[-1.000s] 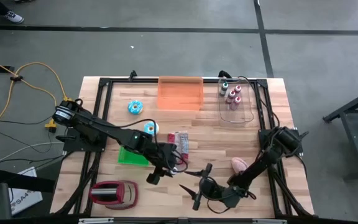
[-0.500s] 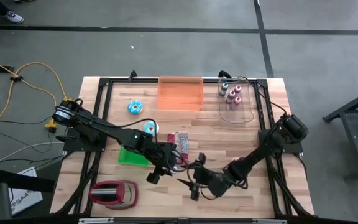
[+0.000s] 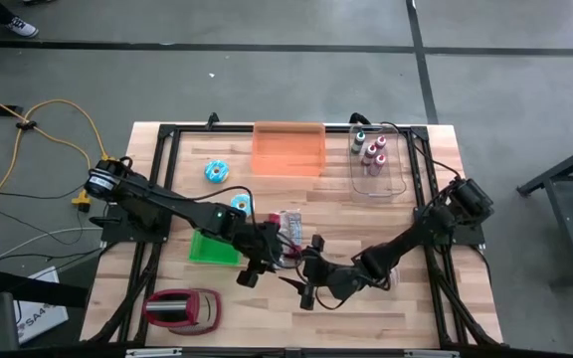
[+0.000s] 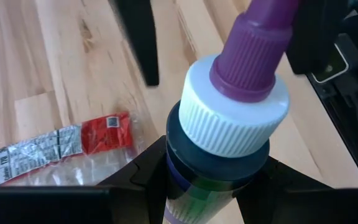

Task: Pick & Place Food Item
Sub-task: Put the violet food coloring bottle into the transparent bin

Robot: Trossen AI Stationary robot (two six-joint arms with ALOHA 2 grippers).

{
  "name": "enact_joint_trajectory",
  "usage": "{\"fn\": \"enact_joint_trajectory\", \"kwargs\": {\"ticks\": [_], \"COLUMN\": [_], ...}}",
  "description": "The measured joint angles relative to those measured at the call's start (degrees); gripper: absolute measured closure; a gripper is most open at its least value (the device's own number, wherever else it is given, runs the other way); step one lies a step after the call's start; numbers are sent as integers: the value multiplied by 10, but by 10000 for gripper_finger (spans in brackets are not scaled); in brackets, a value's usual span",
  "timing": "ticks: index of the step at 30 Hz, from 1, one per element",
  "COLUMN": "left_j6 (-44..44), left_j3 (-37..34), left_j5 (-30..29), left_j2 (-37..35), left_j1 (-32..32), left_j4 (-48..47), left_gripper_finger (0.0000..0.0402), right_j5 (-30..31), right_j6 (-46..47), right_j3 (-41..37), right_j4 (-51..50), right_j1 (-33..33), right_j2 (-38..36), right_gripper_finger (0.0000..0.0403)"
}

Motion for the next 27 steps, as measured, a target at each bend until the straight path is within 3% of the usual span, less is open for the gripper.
{"fn": "enact_joint_trajectory", "kwargs": {"ticks": [8, 22, 27], "left_j6": [-9, -6, -6], "left_j3": [0, 0, 0], "left_j5": [-1, -16, -16], "left_j2": [0, 0, 0], "left_j1": [6, 7, 7], "left_j4": [10, 14, 14], "left_gripper_finger": [262, 262, 262], "right_j5": [-23, -9, -9], "right_j6": [-6, -31, -31], "right_j3": [0, 0, 0], "right_j4": [0, 23, 24], "right_j1": [-21, -22, -24], "right_j2": [0, 0, 0], "right_gripper_finger": [159, 159, 183]}}
